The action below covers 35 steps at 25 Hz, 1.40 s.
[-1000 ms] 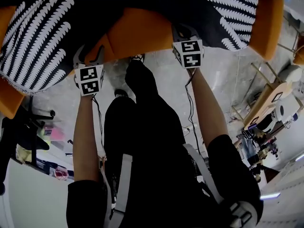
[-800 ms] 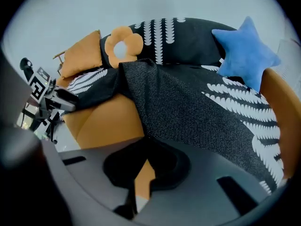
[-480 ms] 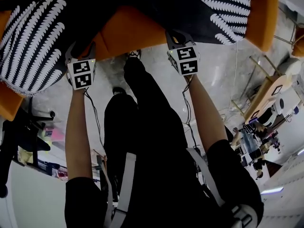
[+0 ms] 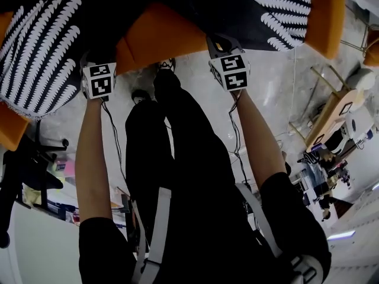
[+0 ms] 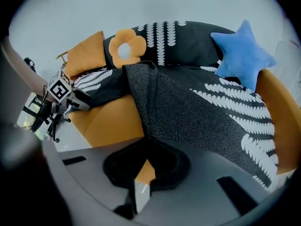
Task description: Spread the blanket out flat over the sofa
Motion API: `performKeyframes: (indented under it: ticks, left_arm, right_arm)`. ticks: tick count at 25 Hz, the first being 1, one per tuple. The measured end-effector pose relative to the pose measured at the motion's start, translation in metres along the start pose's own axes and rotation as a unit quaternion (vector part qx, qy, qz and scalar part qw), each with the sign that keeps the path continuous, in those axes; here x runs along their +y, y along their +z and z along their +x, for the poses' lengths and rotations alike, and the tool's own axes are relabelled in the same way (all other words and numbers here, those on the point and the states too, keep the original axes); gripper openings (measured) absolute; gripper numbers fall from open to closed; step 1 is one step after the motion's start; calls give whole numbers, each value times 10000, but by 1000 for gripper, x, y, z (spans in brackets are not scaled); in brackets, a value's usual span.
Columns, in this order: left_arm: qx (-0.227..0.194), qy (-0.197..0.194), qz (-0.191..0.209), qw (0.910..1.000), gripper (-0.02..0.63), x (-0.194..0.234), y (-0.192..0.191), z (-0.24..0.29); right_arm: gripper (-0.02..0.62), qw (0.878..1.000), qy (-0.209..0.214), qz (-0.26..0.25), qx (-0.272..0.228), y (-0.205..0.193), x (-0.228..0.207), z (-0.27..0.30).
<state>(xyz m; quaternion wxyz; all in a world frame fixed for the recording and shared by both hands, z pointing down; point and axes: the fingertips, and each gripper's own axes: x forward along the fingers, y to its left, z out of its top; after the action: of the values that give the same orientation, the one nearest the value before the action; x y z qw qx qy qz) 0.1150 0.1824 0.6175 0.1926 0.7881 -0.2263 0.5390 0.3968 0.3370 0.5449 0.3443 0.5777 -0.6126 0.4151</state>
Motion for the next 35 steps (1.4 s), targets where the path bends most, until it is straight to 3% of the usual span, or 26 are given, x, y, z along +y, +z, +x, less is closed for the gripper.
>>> performKeyframes:
  ticks: [2, 3, 5, 7, 11, 19, 29, 31, 35]
  left_arm:
    - [92, 40, 62, 9999, 277, 5, -3, -2]
    - [119, 72, 61, 9999, 243, 8, -3, -4]
    - [78, 168, -17, 9998, 110, 17, -2, -12]
    - [-58, 214, -107, 9997, 52, 22, -2, -21]
    - [-328, 127, -182, 9992, 46, 19, -5, -41]
    - [-796, -4, -755, 9940, 46, 6, -27, -77]
    - [-894, -70, -1017, 9908, 46, -4, -71, -107]
    - [-907, 1, -1052, 9903, 46, 4, -57, -103]
    - [-934, 430, -1378, 9851, 46, 53, -7, -80]
  right_arm:
    - [21, 10000, 4, -16, 62, -3, 5, -2]
    - [21, 9999, 5, -3, 100, -5, 7, -2]
    - [21, 9998, -12, 68, 181, -11, 13, -3]
    - [21, 9996, -34, 127, 230, -15, 17, -5]
    - [21, 9996, -84, 161, 215, -18, 20, -13]
    - [21, 9989, -179, 409, 148, -40, 31, -27]
    - [21, 9988, -216, 440, 83, -70, 60, -47]
    - [21, 9990, -192, 399, 66, -57, 46, -38]
    - [21, 9998, 120, 118, -45, 19, 1, 25]
